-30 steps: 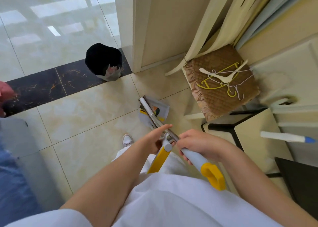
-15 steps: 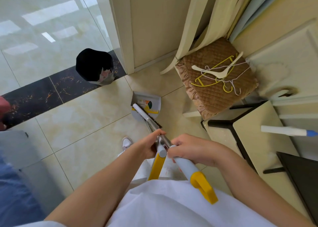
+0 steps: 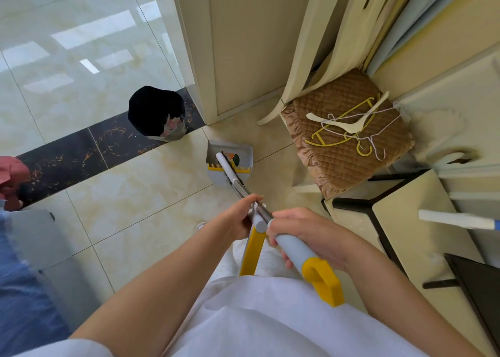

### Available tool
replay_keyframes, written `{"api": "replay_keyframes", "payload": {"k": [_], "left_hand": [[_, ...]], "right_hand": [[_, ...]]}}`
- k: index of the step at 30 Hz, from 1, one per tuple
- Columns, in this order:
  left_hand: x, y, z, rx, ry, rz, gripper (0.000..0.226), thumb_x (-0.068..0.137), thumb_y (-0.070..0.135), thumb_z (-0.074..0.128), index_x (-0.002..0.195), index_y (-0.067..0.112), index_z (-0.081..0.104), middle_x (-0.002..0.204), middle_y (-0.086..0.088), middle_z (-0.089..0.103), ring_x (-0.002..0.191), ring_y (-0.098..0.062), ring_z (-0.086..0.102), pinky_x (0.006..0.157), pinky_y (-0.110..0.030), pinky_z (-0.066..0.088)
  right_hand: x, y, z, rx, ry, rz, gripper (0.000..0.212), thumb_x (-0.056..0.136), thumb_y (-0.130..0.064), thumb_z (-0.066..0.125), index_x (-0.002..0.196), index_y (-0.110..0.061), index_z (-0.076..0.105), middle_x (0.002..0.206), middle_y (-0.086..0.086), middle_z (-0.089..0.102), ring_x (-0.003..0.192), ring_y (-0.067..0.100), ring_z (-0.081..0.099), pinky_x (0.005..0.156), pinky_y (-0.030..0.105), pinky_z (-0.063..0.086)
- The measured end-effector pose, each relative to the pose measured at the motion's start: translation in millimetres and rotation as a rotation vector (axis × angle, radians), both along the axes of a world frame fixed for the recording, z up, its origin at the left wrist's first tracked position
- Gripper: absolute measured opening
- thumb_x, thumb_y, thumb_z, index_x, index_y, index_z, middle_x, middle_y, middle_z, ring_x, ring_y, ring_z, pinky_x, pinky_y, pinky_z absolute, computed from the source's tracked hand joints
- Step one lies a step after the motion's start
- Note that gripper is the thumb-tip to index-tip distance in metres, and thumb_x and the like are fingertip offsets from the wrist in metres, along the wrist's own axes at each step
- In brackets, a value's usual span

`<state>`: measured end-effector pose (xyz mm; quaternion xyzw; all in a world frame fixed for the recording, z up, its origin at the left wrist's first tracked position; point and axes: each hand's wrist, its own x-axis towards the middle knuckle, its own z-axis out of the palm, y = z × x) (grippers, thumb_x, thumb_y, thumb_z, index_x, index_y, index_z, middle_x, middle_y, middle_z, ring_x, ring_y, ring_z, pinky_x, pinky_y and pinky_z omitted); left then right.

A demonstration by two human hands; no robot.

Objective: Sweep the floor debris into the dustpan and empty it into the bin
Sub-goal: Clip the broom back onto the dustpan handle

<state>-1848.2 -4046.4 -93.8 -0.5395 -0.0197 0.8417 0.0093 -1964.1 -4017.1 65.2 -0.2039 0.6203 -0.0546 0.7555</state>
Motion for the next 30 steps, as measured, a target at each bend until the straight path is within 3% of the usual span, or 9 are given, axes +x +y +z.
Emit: {"api": "replay_keyframes", "payload": {"k": [2,9,12,14,17,19,21,25,30], "left_hand": [[-1,-4,-2,-0.040,0.047,-0.058,0.041,0.087,0.046,0.061,0.088,0.005,0.055,0.084,-0.013,0.058,0.081,-0.026,0.058,0.080,-0.035,0.050],[25,-50,28,-0.238,0.110,-0.363,0.047,0.089,0.045,0.058,0.105,0.001,0.063,0.091,-0.013,0.070,0.078,-0.022,0.067,0.082,-0.031,0.055],[28,-79,61,-0.586,-0.146,-0.658,0.038,0.091,0.044,0.056,0.107,0.011,0.065,0.088,-0.002,0.071,0.071,-0.014,0.066,0.062,-0.024,0.053],[31,-99,69,-0.896,-0.406,-0.944,0.036,0.087,0.051,0.056,0.104,0.021,0.069,0.094,0.003,0.068,0.081,-0.014,0.061,0.067,-0.025,0.045],[43,-120,70,-1.174,-0.667,-1.109,0.029,0.086,0.051,0.056,0.102,0.032,0.071,0.097,0.009,0.068,0.087,-0.013,0.059,0.075,-0.029,0.050],[54,-127,67,-1.243,-0.841,-0.984,0.033,0.085,0.052,0.058,0.110,0.032,0.068,0.105,0.007,0.064,0.094,-0.016,0.058,0.083,-0.036,0.053],[59,-131,62,-1.133,-0.892,-0.625,0.050,0.084,0.048,0.064,0.128,0.027,0.054,0.118,-0.003,0.053,0.102,-0.023,0.056,0.088,-0.042,0.053],[42,-147,64,-0.690,-0.403,0.288,0.051,0.096,0.017,0.055,0.142,0.019,0.033,0.122,-0.015,0.053,0.102,-0.029,0.062,0.084,-0.037,0.055],[43,-197,53,-0.574,-0.205,0.521,0.035,0.099,0.003,0.043,0.135,-0.001,0.045,0.114,-0.017,0.064,0.102,-0.027,0.064,0.081,-0.033,0.054]], "right_hand": [[-4,-7,-1,0.011,-0.019,-0.111,0.011,0.084,-0.009,0.056,0.078,-0.001,0.054,0.066,0.009,0.052,0.044,0.013,0.049,0.043,0.021,0.045],[-15,-35,-8,0.161,-0.227,-0.639,0.012,0.089,-0.009,0.052,0.084,0.001,0.055,0.069,0.011,0.050,0.042,0.010,0.051,0.042,0.015,0.048],[-12,-48,-11,0.146,-0.346,-0.755,0.011,0.092,-0.010,0.049,0.087,-0.001,0.053,0.074,0.012,0.051,0.049,0.011,0.054,0.045,0.016,0.052],[-7,-57,-14,0.125,-0.425,-0.840,0.009,0.094,-0.008,0.048,0.087,-0.004,0.051,0.078,0.013,0.051,0.055,0.014,0.056,0.047,0.018,0.054],[-6,-75,-19,0.084,-0.527,-0.889,0.007,0.089,0.000,0.049,0.093,-0.006,0.051,0.087,0.013,0.047,0.070,0.015,0.053,0.051,0.020,0.056],[-7,-89,-22,0.111,-0.589,-0.950,0.021,0.093,-0.005,0.049,0.114,-0.001,0.050,0.091,0.015,0.051,0.075,0.016,0.054,0.052,0.021,0.056],[-8,-105,-23,0.123,-0.625,-1.000,0.040,0.098,-0.015,0.048,0.131,0.007,0.043,0.092,0.019,0.056,0.077,0.019,0.059,0.051,0.023,0.057],[-4,-131,-19,0.129,-0.675,-1.026,0.045,0.099,-0.020,0.047,0.129,0.011,0.040,0.092,0.023,0.058,0.082,0.022,0.060,0.051,0.026,0.058],[-5,-170,-18,0.144,-0.667,-0.875,0.052,0.085,-0.023,0.059,0.122,0.011,0.046,0.099,0.024,0.061,0.082,0.023,0.065,0.063,0.026,0.060]]}}
